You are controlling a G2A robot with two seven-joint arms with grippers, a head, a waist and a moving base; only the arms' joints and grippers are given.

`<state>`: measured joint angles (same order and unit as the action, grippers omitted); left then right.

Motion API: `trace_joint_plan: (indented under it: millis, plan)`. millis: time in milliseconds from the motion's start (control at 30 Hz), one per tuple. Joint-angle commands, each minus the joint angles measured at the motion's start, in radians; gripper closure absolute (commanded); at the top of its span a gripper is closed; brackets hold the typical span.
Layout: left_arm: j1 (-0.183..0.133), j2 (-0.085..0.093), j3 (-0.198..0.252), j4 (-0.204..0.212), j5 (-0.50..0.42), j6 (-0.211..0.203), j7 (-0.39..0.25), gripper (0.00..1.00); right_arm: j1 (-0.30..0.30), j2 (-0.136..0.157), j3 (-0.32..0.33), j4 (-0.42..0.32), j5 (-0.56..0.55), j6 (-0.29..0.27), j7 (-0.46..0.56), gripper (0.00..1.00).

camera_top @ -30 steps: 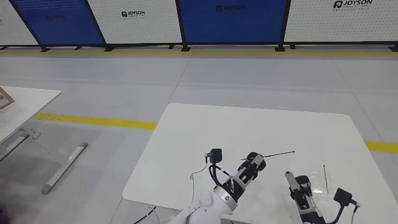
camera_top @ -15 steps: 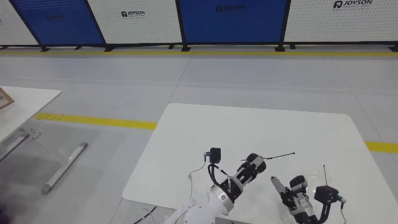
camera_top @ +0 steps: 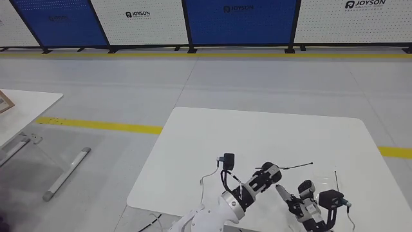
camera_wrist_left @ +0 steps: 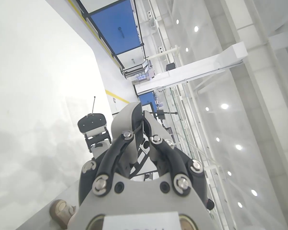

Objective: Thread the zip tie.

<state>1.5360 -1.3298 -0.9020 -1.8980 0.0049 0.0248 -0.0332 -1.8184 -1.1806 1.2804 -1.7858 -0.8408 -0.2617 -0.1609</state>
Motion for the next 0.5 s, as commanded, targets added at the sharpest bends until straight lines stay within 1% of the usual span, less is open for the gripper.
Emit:
trace_joint_plan:
  millis: [0, 167, 233, 267, 300, 333, 367, 400, 467]
  plan:
    - [0.000, 0.000, 0.000, 0.000, 0.000, 0.000, 0.000, 1.00, 0.000, 0.000, 0.000, 0.000, 0.000, 0.000, 0.000, 0.00]
    - [-0.009, -0.001, 0.015, 0.011, 0.020, 0.008, 0.004, 1.00, 0.010, -0.003, -0.004, 0.001, 0.019, -0.007, 0.000, 0.00]
    - [-0.013, -0.003, 0.025, 0.015, 0.028, 0.014, 0.010, 1.00, 0.011, -0.004, -0.005, -0.001, 0.009, 0.001, -0.011, 0.00]
    - [-0.015, -0.004, 0.028, 0.016, 0.030, 0.016, 0.012, 1.00, 0.010, -0.005, -0.008, -0.002, 0.004, 0.005, -0.017, 0.22]
    - [-0.017, -0.004, 0.032, 0.019, 0.032, 0.019, 0.014, 1.00, 0.010, -0.005, -0.010, -0.003, 0.000, 0.008, -0.025, 0.51]
    - [-0.020, -0.005, 0.035, 0.021, 0.034, 0.023, 0.014, 1.00, 0.010, -0.006, -0.011, -0.003, -0.006, 0.013, -0.032, 0.53]
    - [-0.023, -0.006, 0.039, 0.024, 0.033, 0.029, 0.013, 1.00, 0.010, -0.007, -0.014, -0.003, -0.017, 0.020, -0.042, 0.57]
    - [-0.025, -0.006, 0.041, 0.027, 0.031, 0.032, 0.014, 1.00, 0.011, -0.008, -0.017, -0.002, -0.022, 0.021, -0.046, 0.58]
    - [-0.032, -0.008, 0.048, 0.033, 0.024, 0.038, 0.007, 1.00, 0.013, -0.009, -0.021, 0.001, -0.026, 0.019, -0.050, 0.65]
